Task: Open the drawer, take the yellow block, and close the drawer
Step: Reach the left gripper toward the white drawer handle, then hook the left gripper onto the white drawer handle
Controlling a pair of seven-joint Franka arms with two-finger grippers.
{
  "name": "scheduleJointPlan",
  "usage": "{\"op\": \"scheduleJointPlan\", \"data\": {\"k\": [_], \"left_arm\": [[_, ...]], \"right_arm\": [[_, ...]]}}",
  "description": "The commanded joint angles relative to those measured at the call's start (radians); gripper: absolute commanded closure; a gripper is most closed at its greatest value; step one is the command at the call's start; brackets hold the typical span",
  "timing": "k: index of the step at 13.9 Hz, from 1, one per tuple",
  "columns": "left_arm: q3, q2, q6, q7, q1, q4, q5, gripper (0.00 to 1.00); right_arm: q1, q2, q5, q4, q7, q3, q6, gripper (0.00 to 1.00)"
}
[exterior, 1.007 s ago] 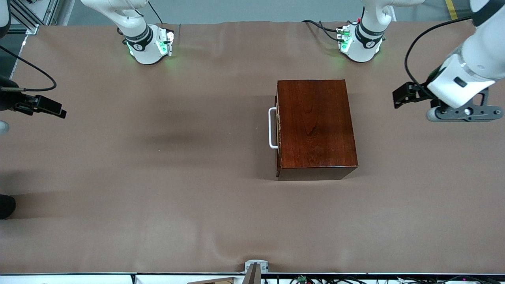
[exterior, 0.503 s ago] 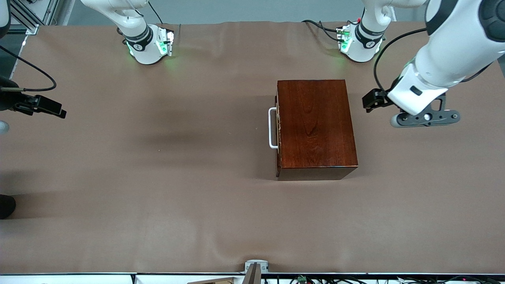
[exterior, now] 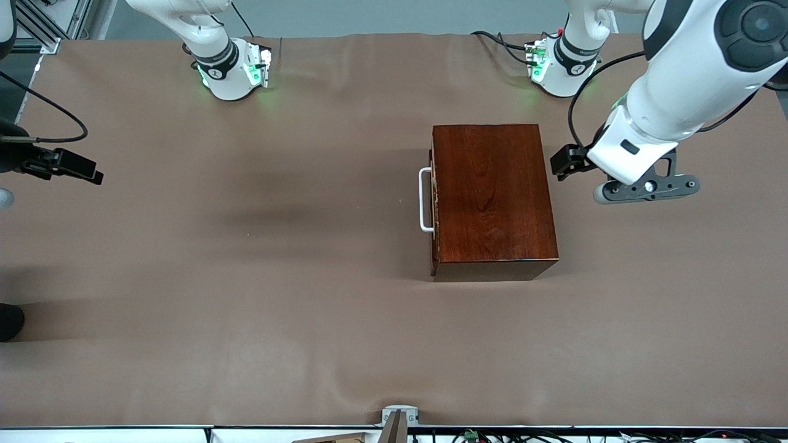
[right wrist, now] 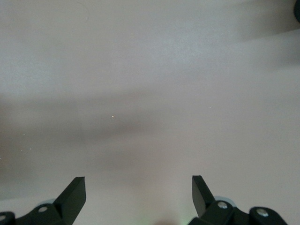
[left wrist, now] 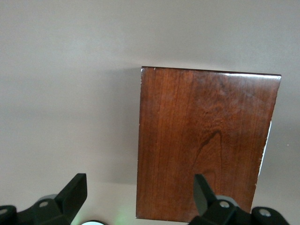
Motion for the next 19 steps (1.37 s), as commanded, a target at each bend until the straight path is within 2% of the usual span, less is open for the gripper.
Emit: {"op": "scheduleJointPlan", "data": {"k": [1,4,8,11,15,17,19], "left_arm": [[0.003,0.025,0.015,-0.051,-0.025,0.025,-0.006,0.0],[0.002,0.032,0.03,-0.058,-0.031,0.025,-0.007,0.0],[0.002,0.068,0.11,-0.137,-0.092,0.025,-0.007,0.0],[0.008,0.111,0.18,-0.217,-0.179,0.03,-0.006,0.0],[0.02,0.25,0.286,-0.287,-0.305,0.123,0.008,0.0],[0.034,0.321,0.393,-0.379,-0.377,0.132,0.049,0.0],[0.075,0.39,0.438,-0.433,-0.464,0.135,0.088,0.0]], "right_arm": [[-0.003,-0.012,-0.007,0.004,0.003,0.002,-0.008,0.0],[-0.002,-0.012,-0.007,0.004,0.003,0.002,-0.01,0.0],[-0.003,-0.012,-0.009,0.004,0.003,0.002,-0.01,0.0],[-0.002,-0.012,-0.007,0.004,0.003,0.002,-0.01,0.0],[-0.003,-0.012,-0.007,0.004,0.003,0.002,-0.01,0.0],[-0.003,-0.012,-0.007,0.004,0.003,0.002,-0.01,0.0],[-0.003,-0.012,-0.007,0.004,0.003,0.002,-0.01,0.0]]}}
